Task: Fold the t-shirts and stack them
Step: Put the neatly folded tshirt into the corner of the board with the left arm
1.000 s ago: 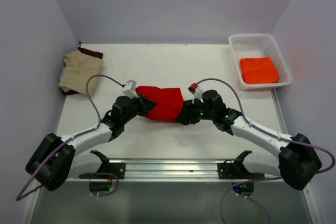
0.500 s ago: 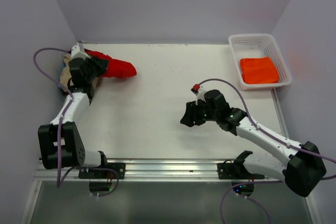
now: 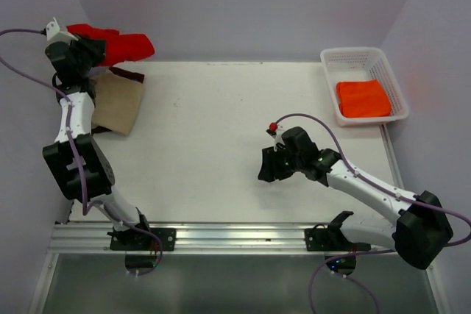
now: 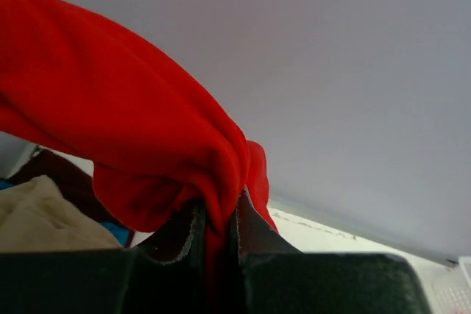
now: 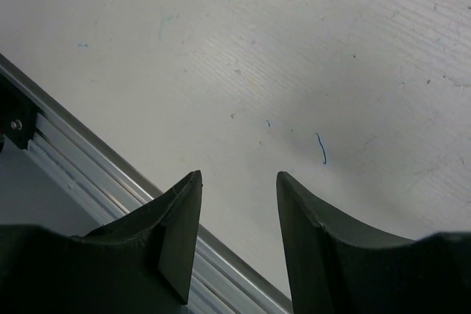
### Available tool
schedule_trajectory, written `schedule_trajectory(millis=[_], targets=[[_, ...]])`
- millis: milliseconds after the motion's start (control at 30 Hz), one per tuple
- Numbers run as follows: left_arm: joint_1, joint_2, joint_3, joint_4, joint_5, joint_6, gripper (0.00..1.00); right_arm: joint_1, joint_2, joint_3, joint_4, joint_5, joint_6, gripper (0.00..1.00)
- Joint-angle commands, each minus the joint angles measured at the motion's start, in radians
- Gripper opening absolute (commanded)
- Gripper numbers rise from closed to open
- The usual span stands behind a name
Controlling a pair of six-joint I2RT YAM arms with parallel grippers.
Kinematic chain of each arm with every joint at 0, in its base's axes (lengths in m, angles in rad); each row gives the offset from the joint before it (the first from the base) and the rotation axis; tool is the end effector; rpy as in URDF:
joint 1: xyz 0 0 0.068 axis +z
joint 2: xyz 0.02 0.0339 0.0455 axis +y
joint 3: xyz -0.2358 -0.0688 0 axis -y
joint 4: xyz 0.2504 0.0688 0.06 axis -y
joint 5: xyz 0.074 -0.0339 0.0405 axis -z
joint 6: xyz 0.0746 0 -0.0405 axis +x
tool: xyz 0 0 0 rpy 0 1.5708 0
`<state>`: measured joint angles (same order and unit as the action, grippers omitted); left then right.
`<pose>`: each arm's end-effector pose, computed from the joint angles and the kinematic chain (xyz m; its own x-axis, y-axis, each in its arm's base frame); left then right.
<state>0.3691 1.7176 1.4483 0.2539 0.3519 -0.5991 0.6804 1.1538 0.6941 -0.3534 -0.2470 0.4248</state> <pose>0.4344 0.1405 0.3358 -0.0021 -0.5684 -0.8228 -0.0223 0.8226 -0.5682 0.2031 0.1879 0.1655 -0.8197 -0.1493 -0.5530 -0.4421 0.7788 0.4451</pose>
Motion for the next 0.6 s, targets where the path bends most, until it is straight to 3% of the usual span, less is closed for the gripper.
schedule_trajectory(millis=[0, 100, 300, 567], targets=[[0.066, -0.029, -0.058, -0.03, -0.111, 0.021, 0.0, -0.001, -0.008, 0.085, -0.102, 0.025, -0.034, 0.49], [0.099, -0.088, -0.286, -0.039, -0.203, -0.037, 0.0, 0.001, -0.014, 0.108, -0.118, 0.038, -0.052, 0.48], [0.099, -0.277, -0.55, -0.062, -0.379, -0.09, 0.0, -0.001, 0.053, 0.136, -0.084, -0.015, -0.064, 0.46], [0.117, -0.191, -0.546, -0.105, -0.358, -0.16, 0.0, -0.001, 0.003, 0.091, -0.052, -0.028, -0.046, 0.46]])
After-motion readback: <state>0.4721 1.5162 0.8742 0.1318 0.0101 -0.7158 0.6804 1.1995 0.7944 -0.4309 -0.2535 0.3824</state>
